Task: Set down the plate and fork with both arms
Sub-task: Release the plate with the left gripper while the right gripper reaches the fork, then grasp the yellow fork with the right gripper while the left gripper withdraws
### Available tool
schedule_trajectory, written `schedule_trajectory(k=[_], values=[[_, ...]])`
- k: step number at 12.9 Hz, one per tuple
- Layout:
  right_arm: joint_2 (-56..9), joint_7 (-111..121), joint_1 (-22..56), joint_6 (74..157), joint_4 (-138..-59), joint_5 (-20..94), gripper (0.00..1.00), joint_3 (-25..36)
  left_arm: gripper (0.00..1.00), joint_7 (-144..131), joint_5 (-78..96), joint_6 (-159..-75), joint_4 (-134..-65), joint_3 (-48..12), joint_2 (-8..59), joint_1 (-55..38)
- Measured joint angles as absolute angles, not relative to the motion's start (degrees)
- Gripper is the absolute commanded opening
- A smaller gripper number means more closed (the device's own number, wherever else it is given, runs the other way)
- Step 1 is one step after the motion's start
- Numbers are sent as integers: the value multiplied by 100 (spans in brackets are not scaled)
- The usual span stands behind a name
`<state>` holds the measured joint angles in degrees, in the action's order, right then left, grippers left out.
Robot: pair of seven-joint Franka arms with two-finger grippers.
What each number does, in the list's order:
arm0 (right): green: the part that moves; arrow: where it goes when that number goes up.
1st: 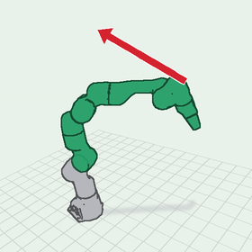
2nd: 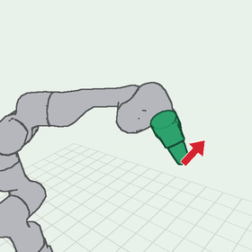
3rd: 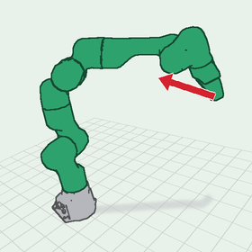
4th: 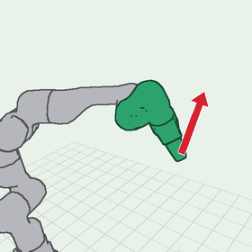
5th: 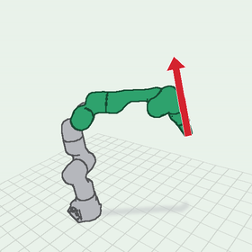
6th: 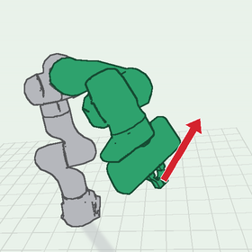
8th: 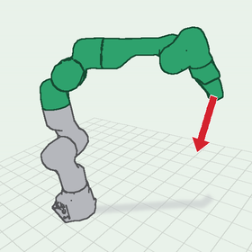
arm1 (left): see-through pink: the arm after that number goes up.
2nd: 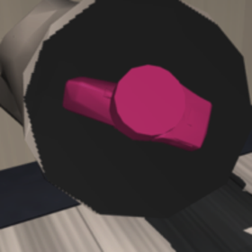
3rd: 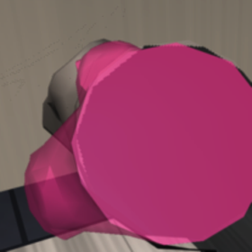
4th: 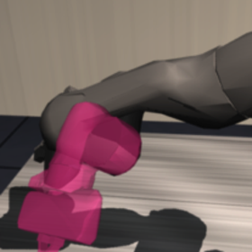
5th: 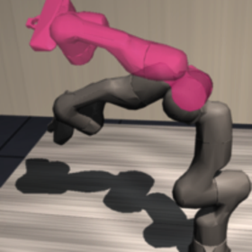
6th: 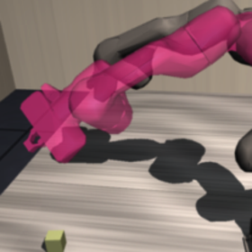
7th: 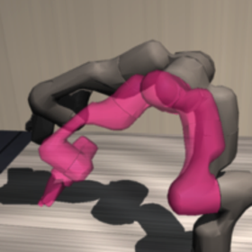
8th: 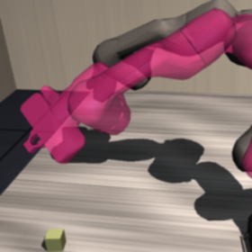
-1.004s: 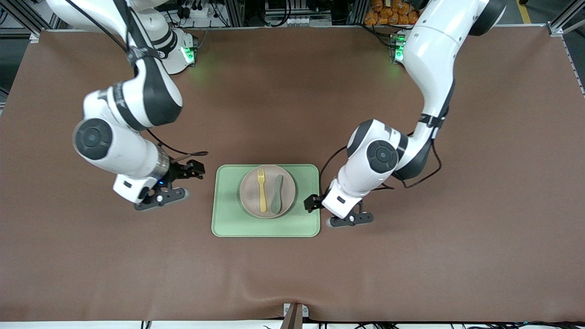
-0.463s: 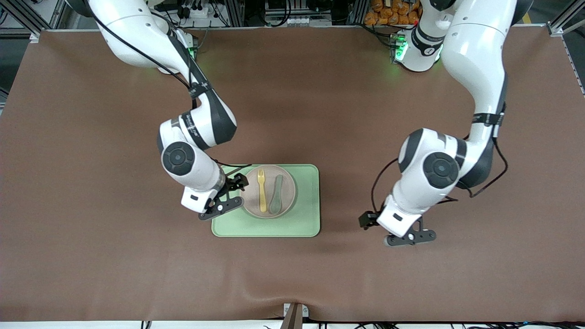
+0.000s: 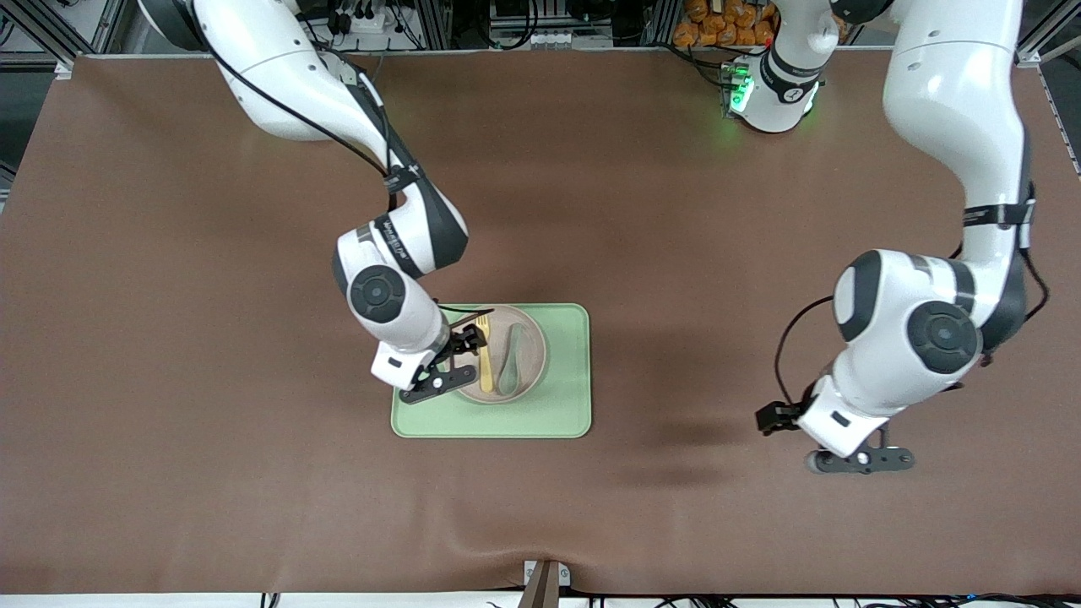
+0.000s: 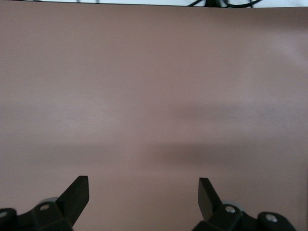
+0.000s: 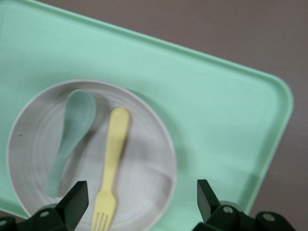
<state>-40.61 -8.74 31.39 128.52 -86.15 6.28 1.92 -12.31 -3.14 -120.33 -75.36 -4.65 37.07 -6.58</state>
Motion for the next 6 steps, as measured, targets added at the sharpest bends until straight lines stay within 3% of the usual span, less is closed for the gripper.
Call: schedule_trajectory(k=[3, 5, 6], values=[[-4244, -1268, 3300, 12929, -8617, 603, 100, 197, 100, -1030, -319, -11312, -7533, -846, 3345, -170], [-4293, -1337, 3338, 12964, -8621, 587, 91, 197, 100, -1042, -319, -10671, -7532, -1019, 2977, -105], [-4300, -1342, 3338, 12963, -8630, 581, 81, 201, 100, -1072, -319, -10394, -7534, -1068, 2771, -114]])
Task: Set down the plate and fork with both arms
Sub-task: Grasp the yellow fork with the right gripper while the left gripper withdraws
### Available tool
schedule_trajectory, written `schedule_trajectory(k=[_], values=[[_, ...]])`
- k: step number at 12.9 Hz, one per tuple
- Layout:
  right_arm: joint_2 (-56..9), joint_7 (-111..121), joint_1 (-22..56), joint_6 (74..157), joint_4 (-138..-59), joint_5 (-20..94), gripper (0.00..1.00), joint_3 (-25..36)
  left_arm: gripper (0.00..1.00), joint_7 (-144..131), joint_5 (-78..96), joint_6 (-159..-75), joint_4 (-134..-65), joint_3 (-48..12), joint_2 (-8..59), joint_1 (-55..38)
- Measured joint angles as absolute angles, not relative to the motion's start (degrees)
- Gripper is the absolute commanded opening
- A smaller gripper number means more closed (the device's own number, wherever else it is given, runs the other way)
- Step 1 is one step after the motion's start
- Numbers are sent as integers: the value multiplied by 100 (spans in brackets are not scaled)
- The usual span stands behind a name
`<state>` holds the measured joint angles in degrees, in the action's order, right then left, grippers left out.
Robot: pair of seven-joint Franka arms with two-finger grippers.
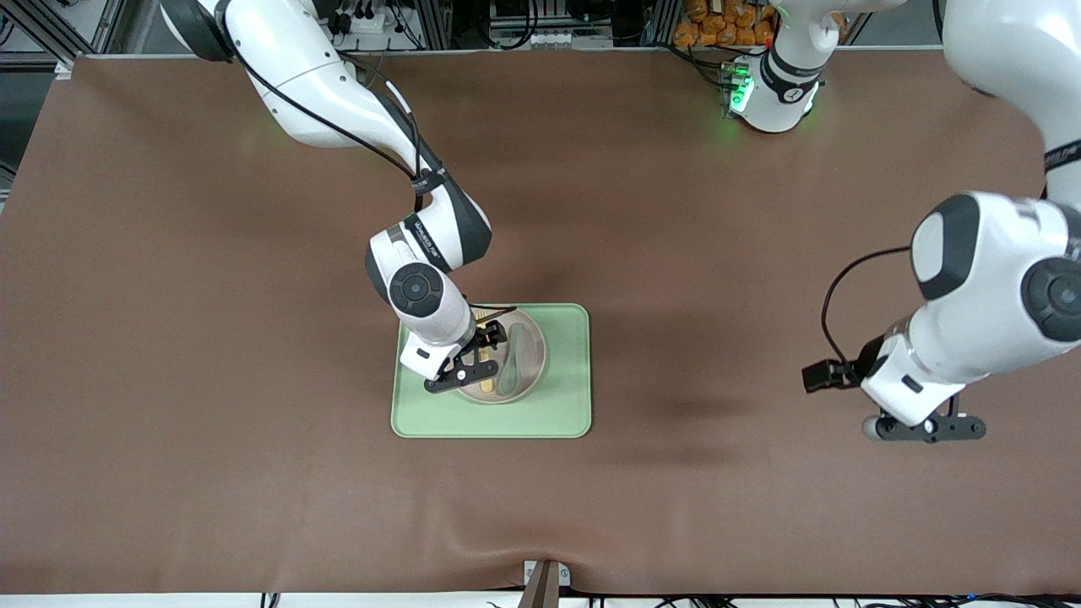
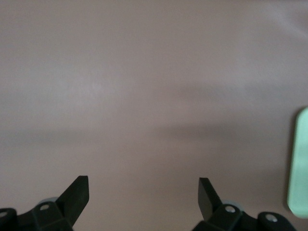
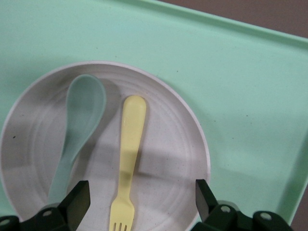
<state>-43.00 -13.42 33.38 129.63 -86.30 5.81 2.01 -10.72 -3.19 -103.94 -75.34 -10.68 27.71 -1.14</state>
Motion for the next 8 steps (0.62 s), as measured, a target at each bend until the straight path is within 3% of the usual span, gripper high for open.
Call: schedule_trajectory(k=[1, 2, 8], values=[[-4304, -1342, 3338, 12963, -8650, 577, 62, 205, 100, -1105, -319, -10155, -7539, -1093, 2556, -124], [-4308, -1342, 3339, 12963, -8674, 575, 52, 206, 100, -1132, -319, -9986, -7547, -1098, 2362, -130], [-4360, -1563, 3459, 13034, -8702, 571, 56, 206, 100, -1333, -303, -8761, -7601, -1098, 1412, -166]])
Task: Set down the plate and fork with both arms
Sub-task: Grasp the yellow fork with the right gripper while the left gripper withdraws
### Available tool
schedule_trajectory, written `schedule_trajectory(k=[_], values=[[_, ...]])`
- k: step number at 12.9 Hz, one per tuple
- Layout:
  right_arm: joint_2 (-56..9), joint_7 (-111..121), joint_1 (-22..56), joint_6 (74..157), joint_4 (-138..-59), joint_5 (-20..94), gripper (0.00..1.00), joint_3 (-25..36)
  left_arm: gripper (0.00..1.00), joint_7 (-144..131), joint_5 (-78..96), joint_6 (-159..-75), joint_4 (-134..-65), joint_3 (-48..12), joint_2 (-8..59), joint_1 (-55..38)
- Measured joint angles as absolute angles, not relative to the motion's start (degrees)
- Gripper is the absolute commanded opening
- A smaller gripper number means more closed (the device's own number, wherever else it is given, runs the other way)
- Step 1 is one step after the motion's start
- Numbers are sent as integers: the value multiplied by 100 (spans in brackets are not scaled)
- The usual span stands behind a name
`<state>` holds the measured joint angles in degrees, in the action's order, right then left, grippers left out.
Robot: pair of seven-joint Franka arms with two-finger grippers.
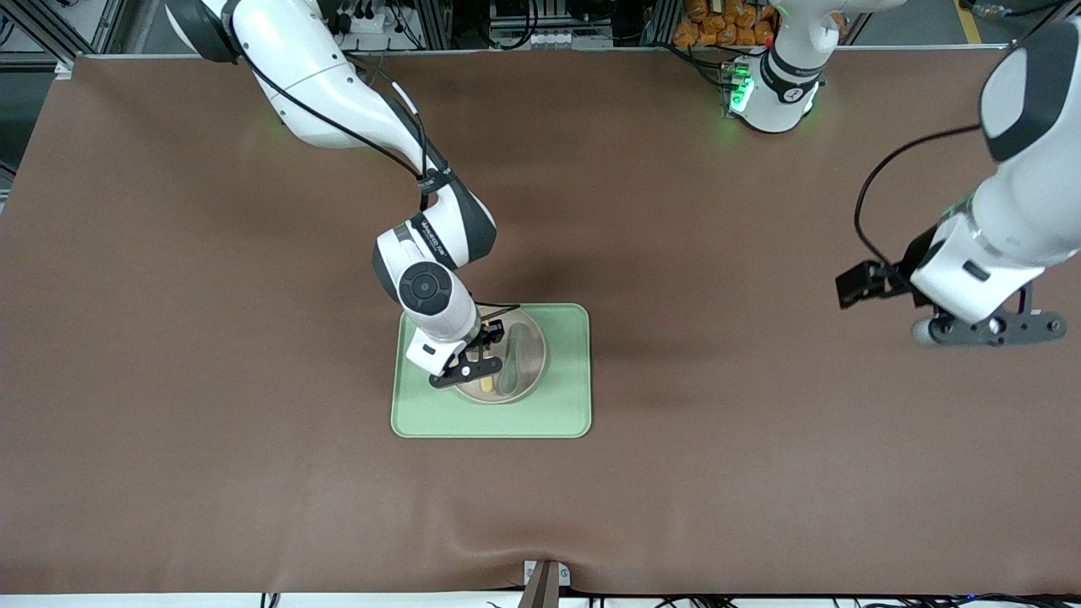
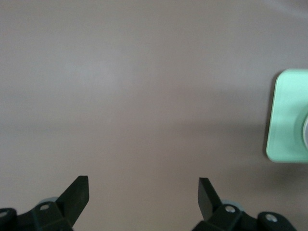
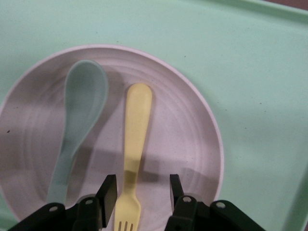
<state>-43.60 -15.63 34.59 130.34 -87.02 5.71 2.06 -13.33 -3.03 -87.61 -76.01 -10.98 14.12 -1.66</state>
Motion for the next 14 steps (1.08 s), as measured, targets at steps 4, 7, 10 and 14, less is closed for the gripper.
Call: schedule_trajectory(k=[4, 7, 10, 14], values=[[-4454, -1635, 3501, 13192, -8719, 569, 56, 207, 100, -1396, -161, -8582, -8201, -1098, 612, -183], [-4517, -1637, 3505, 13280, -8728, 569, 45, 207, 100, -1478, -29, -8865, -9062, -1096, -75, -195], [-4546, -1639, 3514, 13306, -8731, 520, 0, 207, 100, -1465, -28, -9322, -9386, -511, -253, -634], [-4540, -1643, 3532, 13323, -8721, 424, 0, 206, 100, -1377, -26, -9481, -9285, 65, -61, -932]])
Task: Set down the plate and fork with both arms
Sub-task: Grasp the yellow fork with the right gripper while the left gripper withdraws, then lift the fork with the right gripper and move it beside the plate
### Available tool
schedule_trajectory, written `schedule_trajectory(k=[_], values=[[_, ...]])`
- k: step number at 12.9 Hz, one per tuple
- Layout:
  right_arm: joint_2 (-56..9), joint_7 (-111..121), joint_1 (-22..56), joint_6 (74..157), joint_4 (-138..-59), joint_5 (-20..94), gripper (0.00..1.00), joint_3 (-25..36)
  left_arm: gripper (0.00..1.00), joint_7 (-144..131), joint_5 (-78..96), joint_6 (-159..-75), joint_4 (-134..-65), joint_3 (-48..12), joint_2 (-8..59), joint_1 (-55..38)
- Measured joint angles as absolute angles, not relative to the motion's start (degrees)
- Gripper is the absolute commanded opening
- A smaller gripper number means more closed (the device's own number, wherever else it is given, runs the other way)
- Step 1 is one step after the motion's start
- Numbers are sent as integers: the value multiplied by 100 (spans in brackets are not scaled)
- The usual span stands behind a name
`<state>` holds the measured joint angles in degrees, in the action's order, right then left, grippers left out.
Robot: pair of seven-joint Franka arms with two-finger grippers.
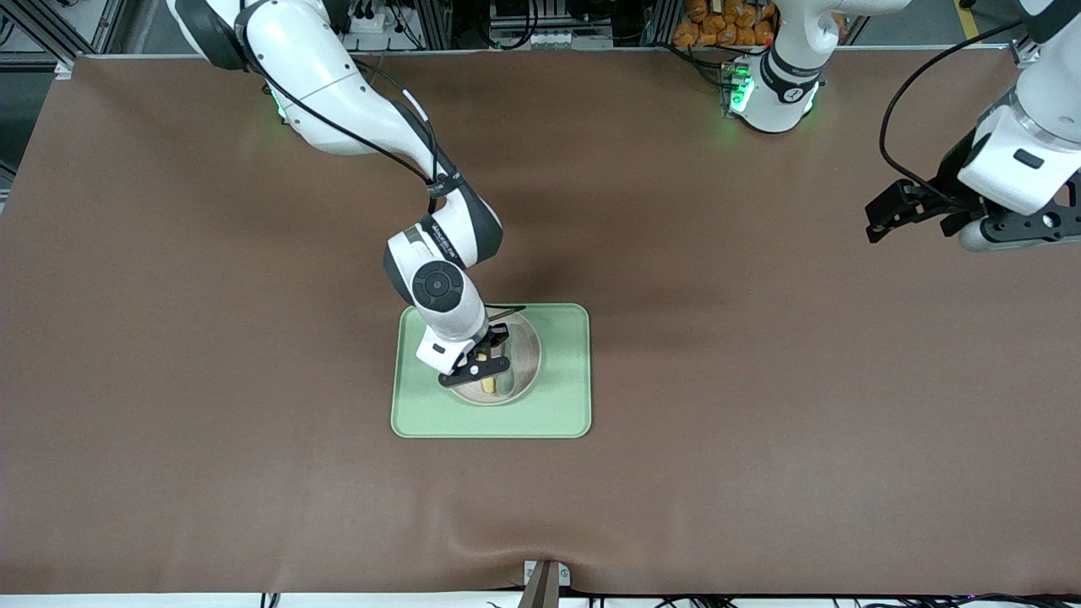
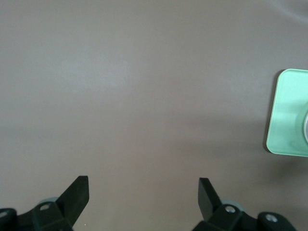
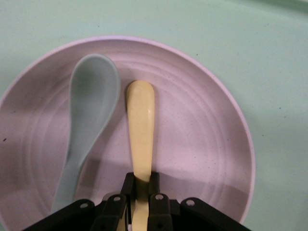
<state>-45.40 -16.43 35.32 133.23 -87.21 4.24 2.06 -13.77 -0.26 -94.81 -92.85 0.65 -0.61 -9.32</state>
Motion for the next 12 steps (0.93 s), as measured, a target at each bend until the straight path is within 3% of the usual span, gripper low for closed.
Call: schedule_trajectory(k=[8, 12], values=[[-4302, -2400, 3523, 13240, -8531, 441, 0, 271, 100, -1244, 38, -9483, -9174, -117, 29, -578], [-3965, -2531, 3092, 12612, -8538, 498, 0, 332, 100, -1244, 47, -9477, -9038, -206, 29, -497]])
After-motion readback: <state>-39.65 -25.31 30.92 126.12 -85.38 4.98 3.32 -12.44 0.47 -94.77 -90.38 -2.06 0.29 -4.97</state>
